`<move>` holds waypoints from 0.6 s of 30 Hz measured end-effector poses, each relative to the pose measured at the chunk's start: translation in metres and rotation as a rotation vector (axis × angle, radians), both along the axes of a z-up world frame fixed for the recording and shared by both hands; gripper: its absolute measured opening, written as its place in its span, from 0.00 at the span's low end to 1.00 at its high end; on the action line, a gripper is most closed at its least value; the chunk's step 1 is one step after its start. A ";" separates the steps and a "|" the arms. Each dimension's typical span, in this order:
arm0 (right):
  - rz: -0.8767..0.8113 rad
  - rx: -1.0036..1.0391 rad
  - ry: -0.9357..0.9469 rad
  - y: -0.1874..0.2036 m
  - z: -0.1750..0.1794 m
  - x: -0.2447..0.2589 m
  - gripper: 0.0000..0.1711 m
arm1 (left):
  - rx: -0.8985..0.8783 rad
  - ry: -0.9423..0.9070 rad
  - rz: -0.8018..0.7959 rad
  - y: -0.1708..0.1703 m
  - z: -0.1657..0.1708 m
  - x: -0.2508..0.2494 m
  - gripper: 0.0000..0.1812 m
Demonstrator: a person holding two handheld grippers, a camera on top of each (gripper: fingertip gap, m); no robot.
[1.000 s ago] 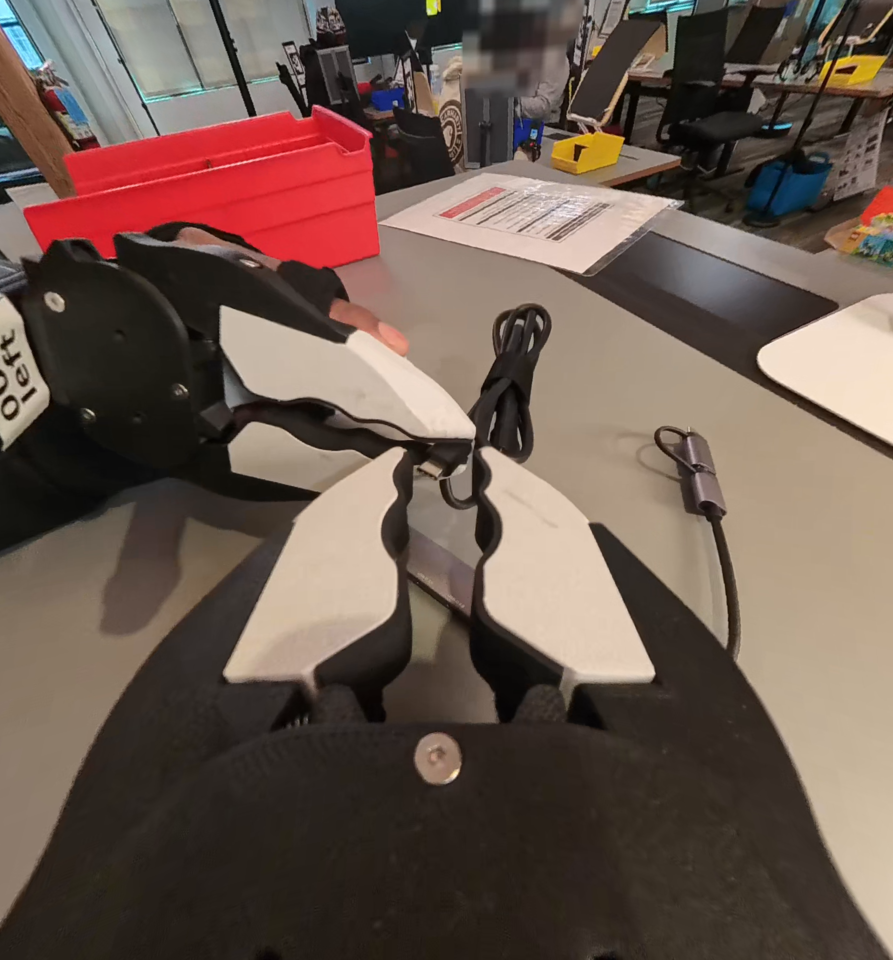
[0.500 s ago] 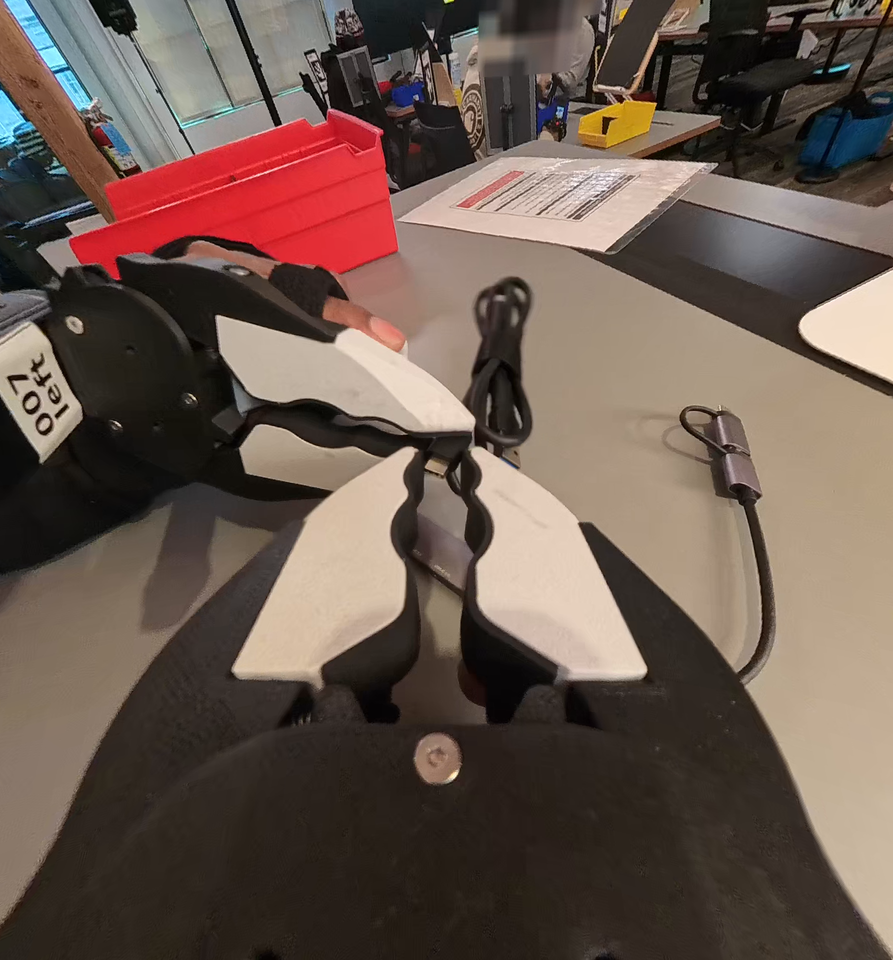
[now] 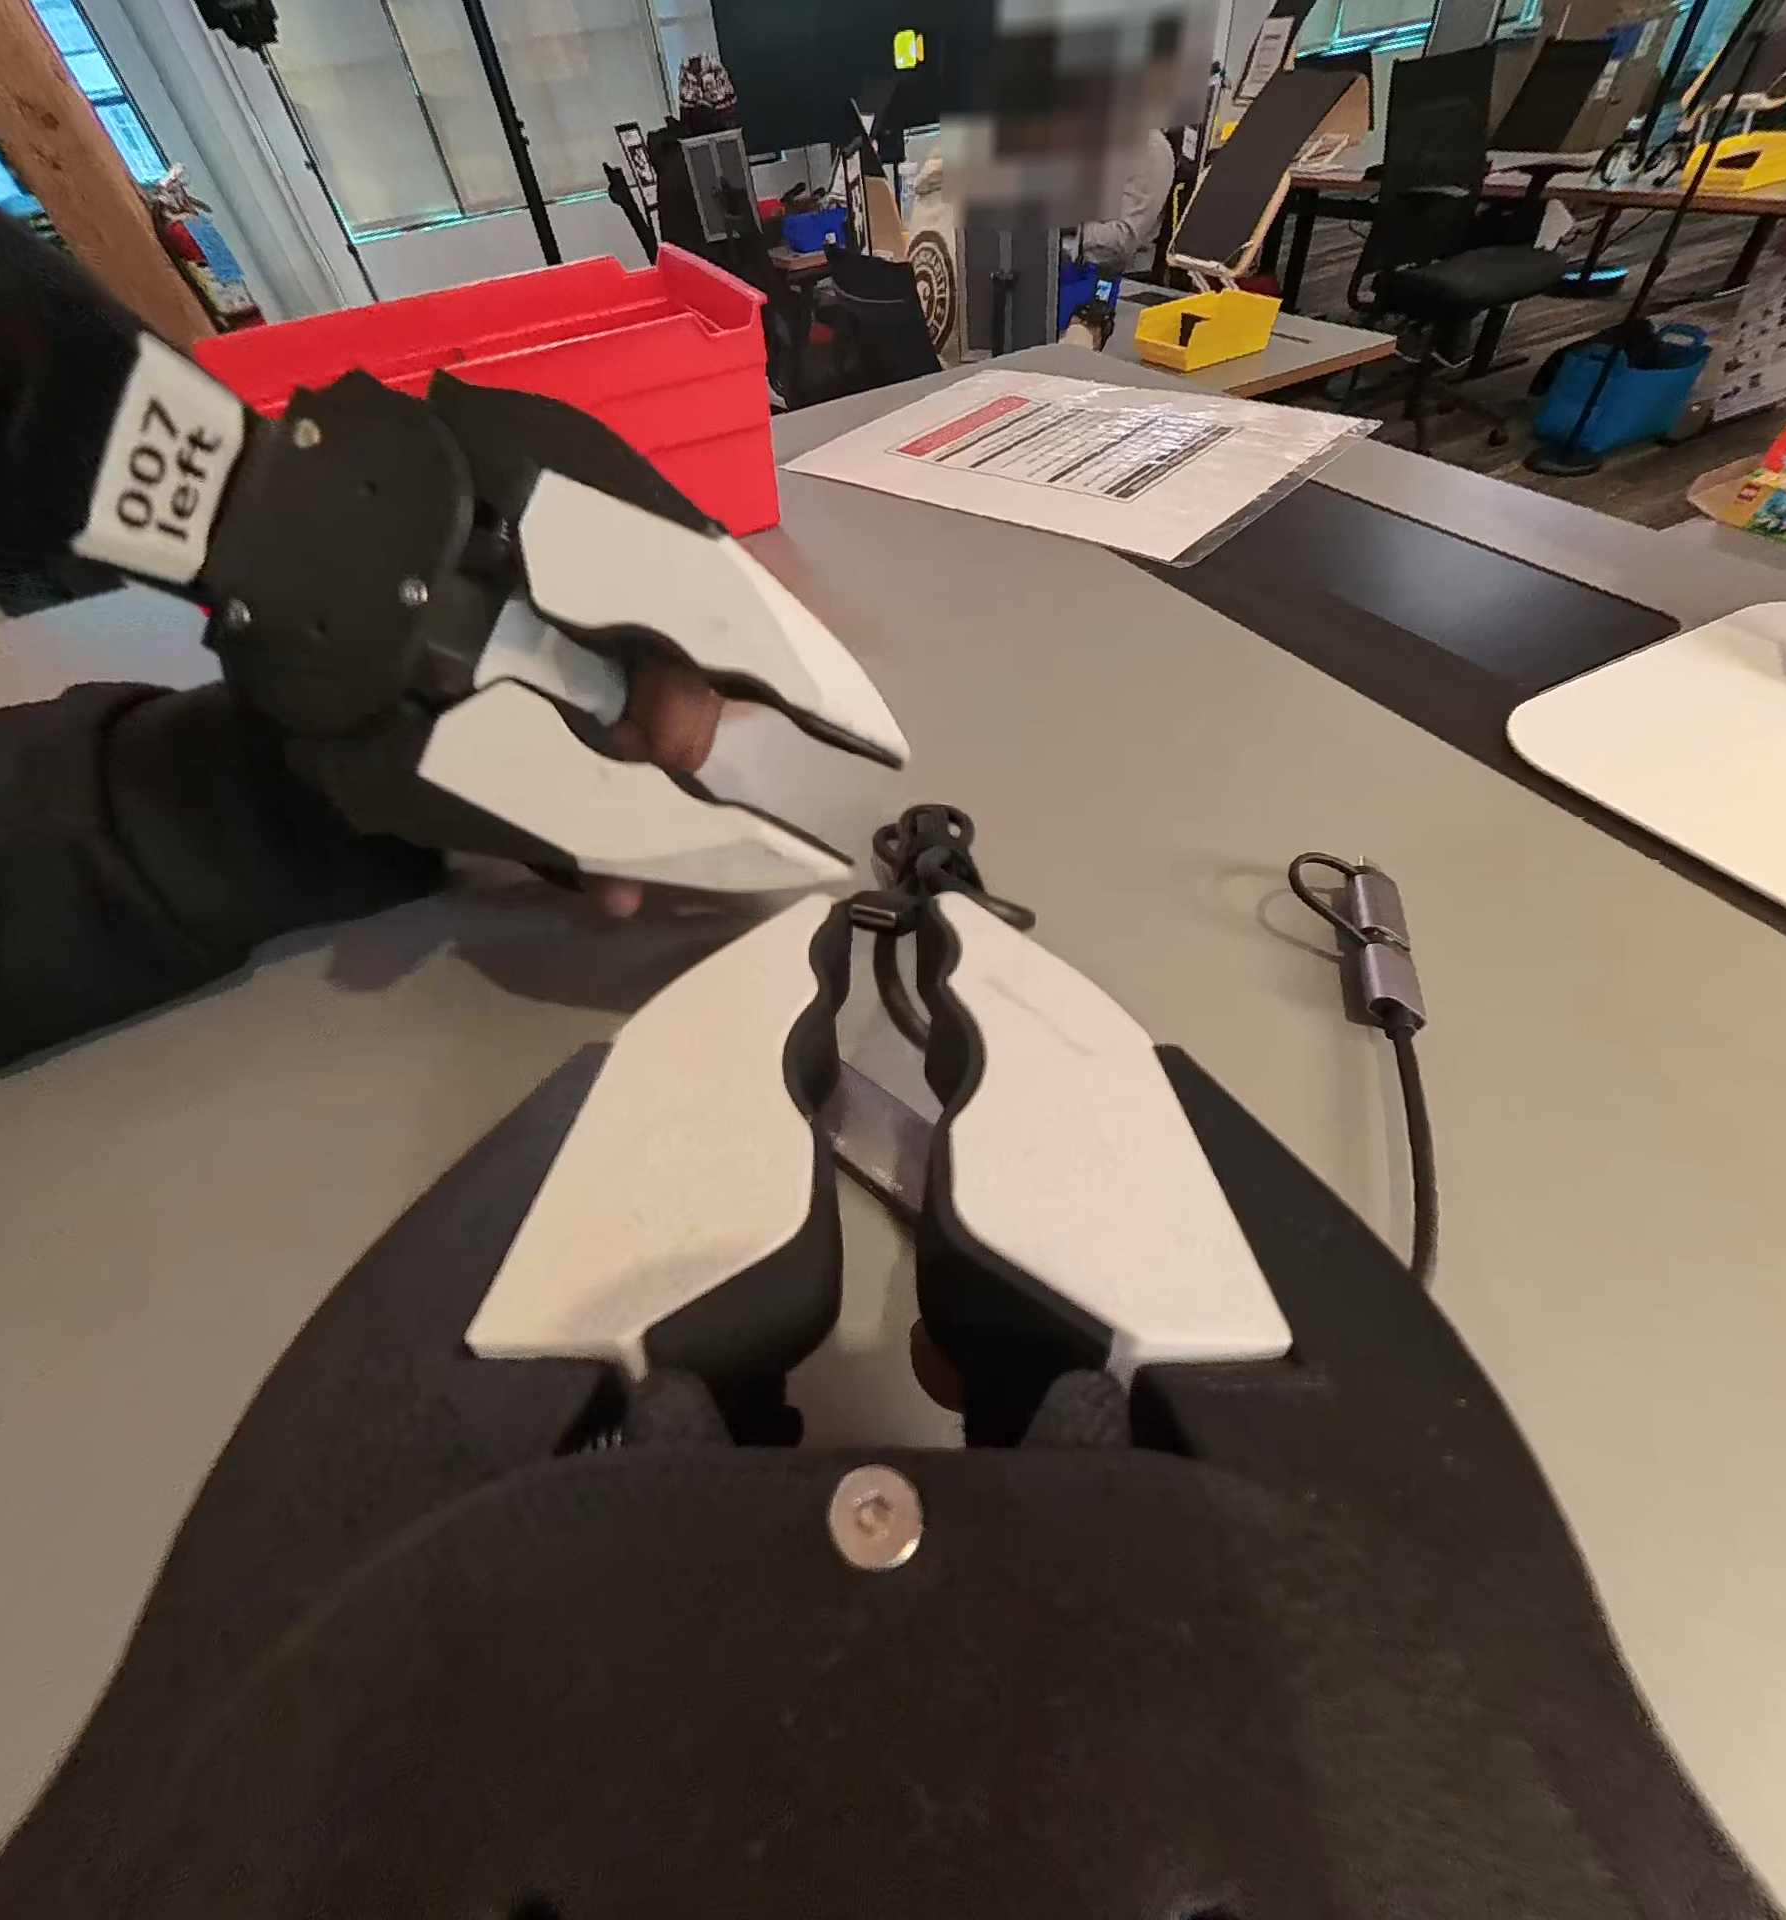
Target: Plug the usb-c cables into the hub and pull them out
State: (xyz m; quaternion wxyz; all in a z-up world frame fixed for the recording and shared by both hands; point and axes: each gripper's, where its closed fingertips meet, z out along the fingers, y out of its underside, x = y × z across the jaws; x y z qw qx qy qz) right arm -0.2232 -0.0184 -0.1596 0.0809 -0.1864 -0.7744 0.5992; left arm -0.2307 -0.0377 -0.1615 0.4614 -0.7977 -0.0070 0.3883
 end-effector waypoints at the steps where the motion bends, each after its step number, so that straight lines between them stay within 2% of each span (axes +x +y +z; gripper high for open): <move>1: -0.003 0.001 0.005 0.001 0.000 -0.001 0.07 | 0.058 -0.059 -0.021 -0.001 0.003 0.002 0.12; 5: -0.002 0.001 0.002 0.001 0.000 -0.001 0.07 | 0.361 -0.384 -0.163 0.002 0.023 0.016 0.13; 8: 0.006 -0.012 -0.013 0.001 0.001 -0.001 0.07 | 0.503 -0.464 -0.208 0.001 0.033 0.016 0.13; 10: 0.018 -0.036 -0.034 0.002 0.003 -0.001 0.07 | 0.461 -0.372 -0.168 -0.002 0.030 0.010 0.13; 14: 0.056 -0.103 -0.103 0.005 0.007 0.001 0.07 | 0.237 -0.095 -0.078 -0.005 0.018 0.004 0.15; 18: 0.099 -0.185 -0.174 0.008 0.013 0.003 0.07 | 0.229 0.022 -0.125 0.003 0.031 0.016 0.16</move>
